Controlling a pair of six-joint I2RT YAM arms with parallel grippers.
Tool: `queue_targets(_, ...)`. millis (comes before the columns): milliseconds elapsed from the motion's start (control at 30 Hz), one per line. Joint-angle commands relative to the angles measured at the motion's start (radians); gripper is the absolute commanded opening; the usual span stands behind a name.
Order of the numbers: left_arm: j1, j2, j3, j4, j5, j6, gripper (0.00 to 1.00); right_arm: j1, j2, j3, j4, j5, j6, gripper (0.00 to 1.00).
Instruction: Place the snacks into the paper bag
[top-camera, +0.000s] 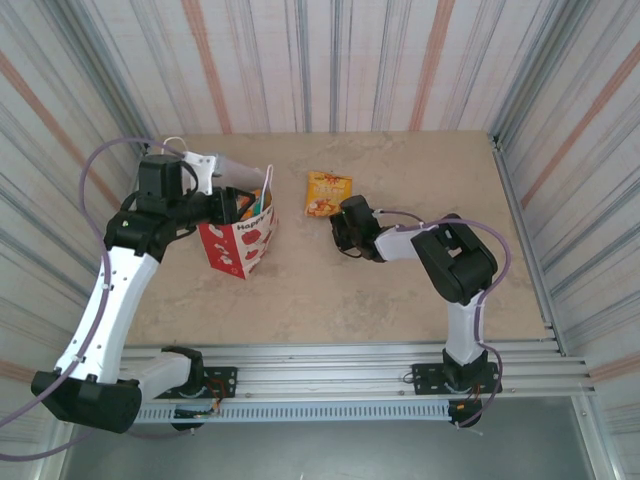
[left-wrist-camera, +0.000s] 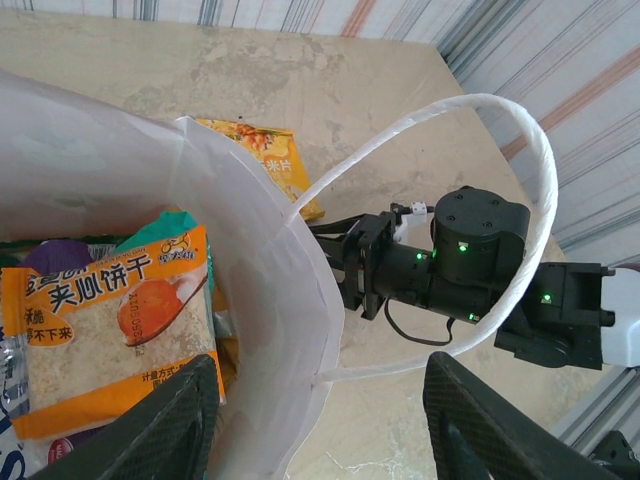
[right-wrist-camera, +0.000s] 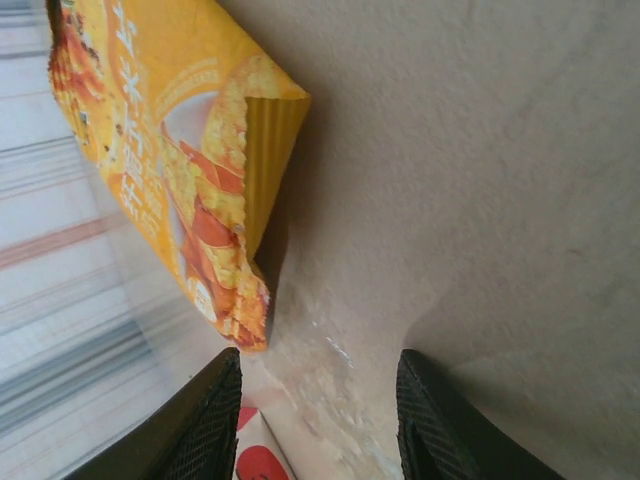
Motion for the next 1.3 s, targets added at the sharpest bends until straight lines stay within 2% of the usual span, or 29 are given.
queue_targets(0,0.006,-0.032,-0.006,0.028,0.027,-0.013,0.58,0.001,0.038,0.023,0.009,0.044,0.028,0.44)
queue_targets(333,0.007,-0.033,-0.002,0.025,0.017,0.001,0.58,-0.022,0.124,0.066,0.059,0.054,0.048,0.43)
queue_targets(733,0.011,-0.027,0.008,0.014,0.004,0.014,0.58,-0.06,0.198,0.114,0.075,0.047,0.061,0.37)
queue_targets(833,0.011,-0.026,0.007,0.013,0.004,0.014,0.58,-0.065,0.213,0.125,0.074,0.047,0.059,0.31)
queue_targets(933,0.012,-0.026,0.009,0.009,0.002,0.018,0.58,-0.07,0.225,0.135,0.083,0.039,0.045,0.17)
queue_targets(1033,0.012,-0.023,0.018,-0.003,-0.002,0.024,0.58,-0.071,0.209,0.137,0.072,0.036,0.005,0.07)
queue_targets(1133,0.013,-0.022,0.024,-0.01,-0.008,0.033,0.58,-0.07,0.169,0.128,0.05,0.029,-0.054,0.01)
queue_targets(1267,0.012,-0.025,0.037,-0.02,-0.006,0.042,0.58,-0.077,0.095,0.106,0.022,0.009,-0.154,0.0)
